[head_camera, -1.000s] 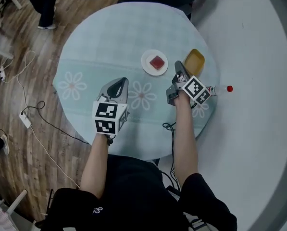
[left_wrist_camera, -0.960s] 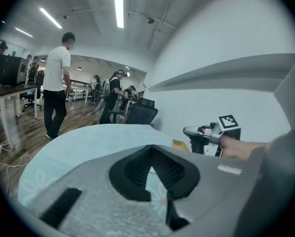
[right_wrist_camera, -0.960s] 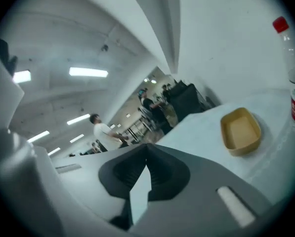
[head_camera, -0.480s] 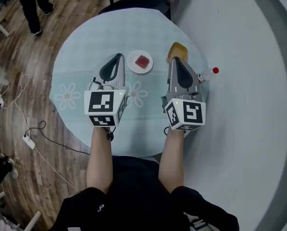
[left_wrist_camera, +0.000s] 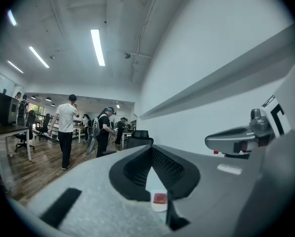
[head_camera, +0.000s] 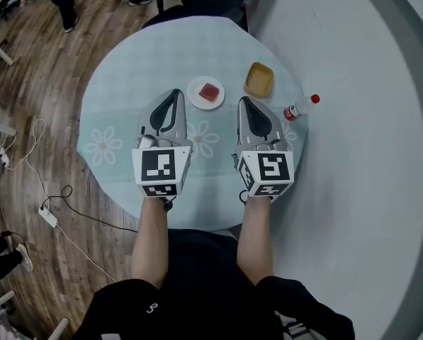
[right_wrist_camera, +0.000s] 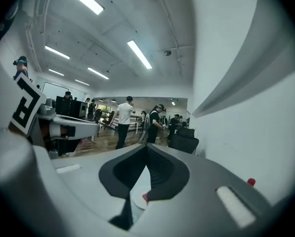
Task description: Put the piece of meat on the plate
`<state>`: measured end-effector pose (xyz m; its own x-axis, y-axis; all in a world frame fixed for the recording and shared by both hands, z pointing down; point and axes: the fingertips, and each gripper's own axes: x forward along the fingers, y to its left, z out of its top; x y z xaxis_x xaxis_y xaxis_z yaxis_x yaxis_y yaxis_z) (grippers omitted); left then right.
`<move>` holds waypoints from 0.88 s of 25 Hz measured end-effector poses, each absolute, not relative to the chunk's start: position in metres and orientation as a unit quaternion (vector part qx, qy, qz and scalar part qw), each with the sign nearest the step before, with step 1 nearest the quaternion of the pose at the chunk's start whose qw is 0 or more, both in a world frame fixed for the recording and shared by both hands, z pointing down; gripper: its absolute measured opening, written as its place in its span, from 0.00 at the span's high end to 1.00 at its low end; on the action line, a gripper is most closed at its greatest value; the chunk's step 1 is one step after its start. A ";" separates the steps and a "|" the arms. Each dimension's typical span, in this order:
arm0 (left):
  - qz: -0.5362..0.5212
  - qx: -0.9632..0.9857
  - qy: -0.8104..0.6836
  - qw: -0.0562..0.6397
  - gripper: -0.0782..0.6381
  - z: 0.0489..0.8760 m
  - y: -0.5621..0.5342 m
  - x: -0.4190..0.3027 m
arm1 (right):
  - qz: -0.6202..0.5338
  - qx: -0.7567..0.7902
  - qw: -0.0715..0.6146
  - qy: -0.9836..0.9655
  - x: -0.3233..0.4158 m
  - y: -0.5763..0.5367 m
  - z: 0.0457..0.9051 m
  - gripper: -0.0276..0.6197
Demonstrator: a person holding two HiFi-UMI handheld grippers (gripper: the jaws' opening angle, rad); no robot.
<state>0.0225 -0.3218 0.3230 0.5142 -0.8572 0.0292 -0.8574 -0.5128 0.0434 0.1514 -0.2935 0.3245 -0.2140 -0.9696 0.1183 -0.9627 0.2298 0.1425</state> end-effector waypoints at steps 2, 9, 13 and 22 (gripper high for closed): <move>0.003 0.871 -0.490 0.027 0.90 0.324 -0.320 0.023 | -0.017 0.615 0.088 -0.783 0.147 -0.292 0.324 0.95; 0.004 0.870 -0.492 0.031 0.90 0.325 -0.324 0.021 | -0.006 0.607 0.082 -0.790 0.140 -0.290 0.330 0.95; 0.008 0.870 -0.491 0.038 0.90 0.331 -0.324 0.019 | -0.001 0.608 0.084 -0.790 0.141 -0.291 0.335 0.94; 0.014 0.870 -0.490 0.050 0.90 0.342 -0.324 0.022 | 0.005 0.600 0.071 -0.797 0.140 -0.291 0.333 0.94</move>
<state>0.0224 -0.3241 0.3423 0.5202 -0.8510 0.0726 -0.8537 -0.5156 0.0733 0.1404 -0.2910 0.3327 -0.2696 -0.9556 0.1186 -0.9571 0.2795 0.0769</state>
